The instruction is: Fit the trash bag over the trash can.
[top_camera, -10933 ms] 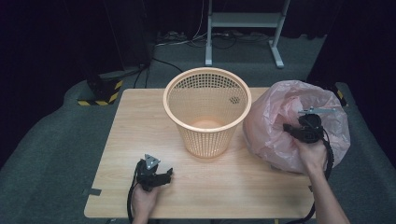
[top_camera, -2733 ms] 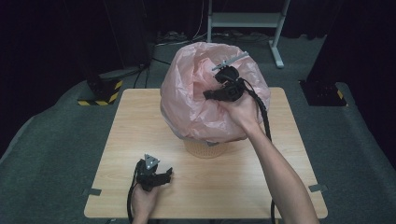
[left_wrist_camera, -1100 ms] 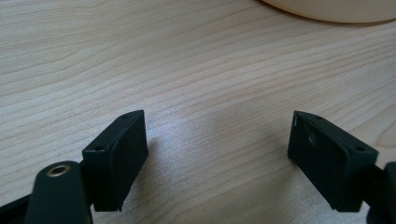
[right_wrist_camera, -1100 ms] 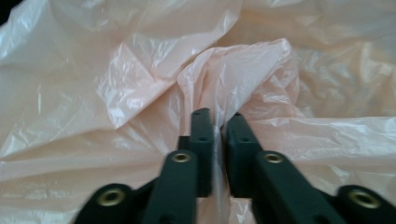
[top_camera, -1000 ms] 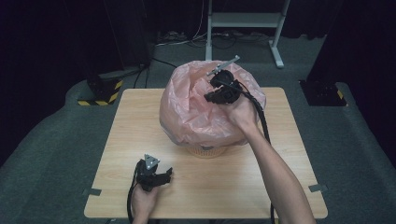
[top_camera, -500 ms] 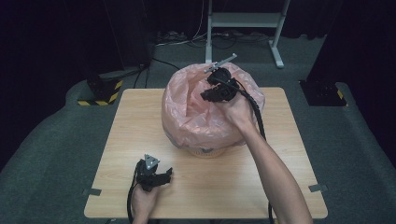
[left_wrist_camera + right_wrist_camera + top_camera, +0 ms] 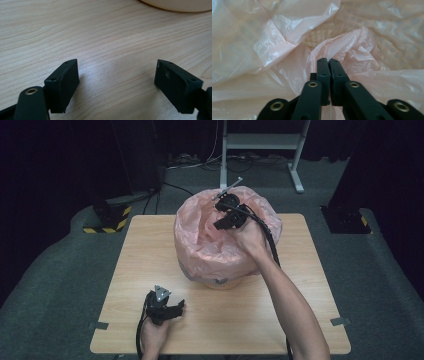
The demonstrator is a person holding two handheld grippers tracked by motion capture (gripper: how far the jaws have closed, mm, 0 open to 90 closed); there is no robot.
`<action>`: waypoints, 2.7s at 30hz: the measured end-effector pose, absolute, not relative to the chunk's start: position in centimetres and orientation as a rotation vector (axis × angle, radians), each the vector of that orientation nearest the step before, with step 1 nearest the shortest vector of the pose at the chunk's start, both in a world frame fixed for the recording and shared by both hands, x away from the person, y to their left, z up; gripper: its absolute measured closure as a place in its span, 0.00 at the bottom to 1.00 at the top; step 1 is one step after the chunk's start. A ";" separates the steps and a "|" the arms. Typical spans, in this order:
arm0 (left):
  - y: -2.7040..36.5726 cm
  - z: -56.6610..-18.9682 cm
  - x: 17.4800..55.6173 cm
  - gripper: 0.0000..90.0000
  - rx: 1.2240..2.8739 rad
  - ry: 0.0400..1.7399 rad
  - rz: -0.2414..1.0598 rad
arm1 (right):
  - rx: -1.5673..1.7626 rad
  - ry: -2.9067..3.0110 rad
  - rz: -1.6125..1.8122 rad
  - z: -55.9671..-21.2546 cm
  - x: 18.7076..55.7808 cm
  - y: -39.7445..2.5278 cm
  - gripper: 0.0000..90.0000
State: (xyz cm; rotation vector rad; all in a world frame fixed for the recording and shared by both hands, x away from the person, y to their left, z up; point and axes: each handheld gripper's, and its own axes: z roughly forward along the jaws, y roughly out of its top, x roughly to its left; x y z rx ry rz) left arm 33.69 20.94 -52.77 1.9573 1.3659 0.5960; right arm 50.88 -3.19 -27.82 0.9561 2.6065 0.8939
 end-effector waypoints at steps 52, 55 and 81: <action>20.9 -52.8 33.7 0.22 1.958 1.366 0.596 | 0.993 2.495 0.816 -27.6 51.7 -3.0 0.83; 20.9 -52.8 33.7 0.22 1.958 1.366 0.597 | 1.006 2.446 0.821 -27.1 51.7 -3.9 0.82; 20.9 -52.8 33.7 0.23 1.957 1.366 0.596 | 1.147 2.443 0.735 -28.6 52.2 -8.7 0.79</action>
